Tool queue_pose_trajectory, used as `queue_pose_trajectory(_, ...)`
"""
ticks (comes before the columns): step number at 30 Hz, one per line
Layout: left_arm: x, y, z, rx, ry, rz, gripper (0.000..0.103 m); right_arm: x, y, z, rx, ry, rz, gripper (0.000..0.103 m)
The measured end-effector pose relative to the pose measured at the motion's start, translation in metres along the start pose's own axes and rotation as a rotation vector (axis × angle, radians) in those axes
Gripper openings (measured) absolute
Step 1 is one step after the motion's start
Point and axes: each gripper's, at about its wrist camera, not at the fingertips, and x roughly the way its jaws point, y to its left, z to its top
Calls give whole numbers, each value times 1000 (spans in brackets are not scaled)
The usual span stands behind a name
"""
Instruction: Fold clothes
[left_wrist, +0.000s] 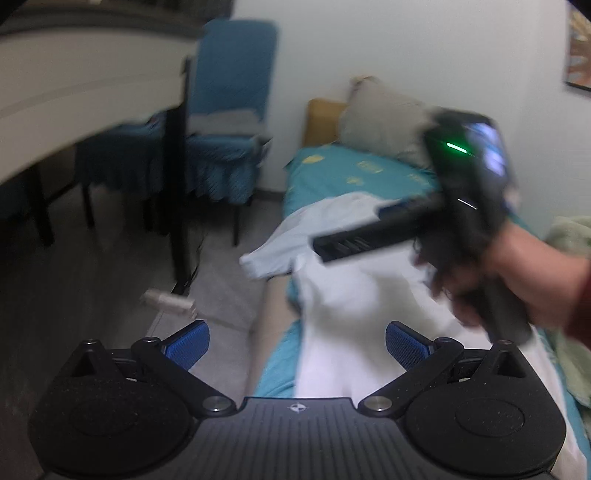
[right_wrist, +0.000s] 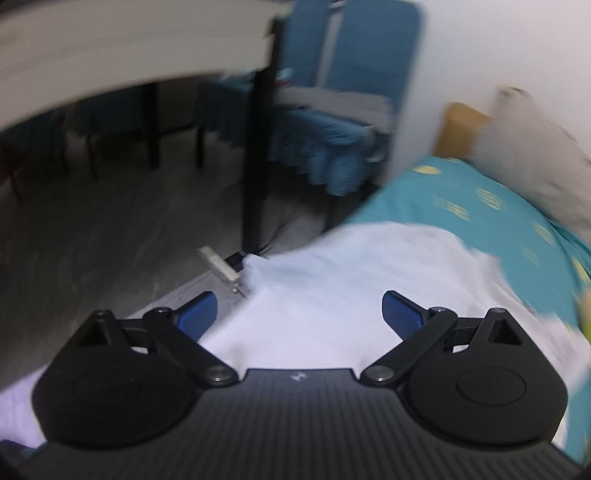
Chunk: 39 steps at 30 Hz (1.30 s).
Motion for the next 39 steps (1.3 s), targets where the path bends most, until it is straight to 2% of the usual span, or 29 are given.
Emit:
queue_pose_trajectory(5,33,28,3,-79,43,20,101,102,34,34,-140,107,47,97)
queue_pose_trajectory(9,44,30,2,-99,48,32,101,160,59,33,-270,205,54,96)
queue_pose_trajectory(12,50,29,1,-111,49,31,101,191,77,28,-374,289,27,83)
queue_pose_trajectory(14,54,29,1,-119,50,31,101,203,83,23,-415,337,-30,55)
queue_pose_trajectory(15,57,29,0,-123,50,31,101,208,86,21,-433,361,-60,47)
queue_pose_trajectory(16,59,28,0,-127,51,31,101,208,85,21,-433,355,-85,21)
queue_pose_trajectory(17,61,28,0,-131,51,31,101,205,84,23,-427,341,-110,10)
queue_pose_trajectory(18,63,28,-1,-135,51,31,101,202,82,24,-421,326,-134,8)
queue_pose_trajectory(23,55,20,-1,-146,-7,1,101,145,40,58,-211,125,-212,6)
queue_pose_trajectory(25,51,17,-1,-150,-34,-12,101,112,12,69,-93,38,-255,6)
queue_pose_trajectory(28,45,11,-1,-154,-72,-35,101,61,-46,67,128,-66,-325,6)
queue_pose_trajectory(32,45,-4,-2,-124,-84,-71,101,9,-125,20,432,-121,-426,6)
queue_pose_trajectory(35,46,-16,-3,-99,-90,-96,101,-8,-174,-41,639,-63,-471,6)
queue_pose_trajectory(38,47,-28,-4,-74,-97,-121,101,-12,-202,-100,809,5,-425,9)
queue_pose_trajectory(39,48,-32,-4,-65,-99,-129,101,-13,-205,-106,821,-7,-402,9)
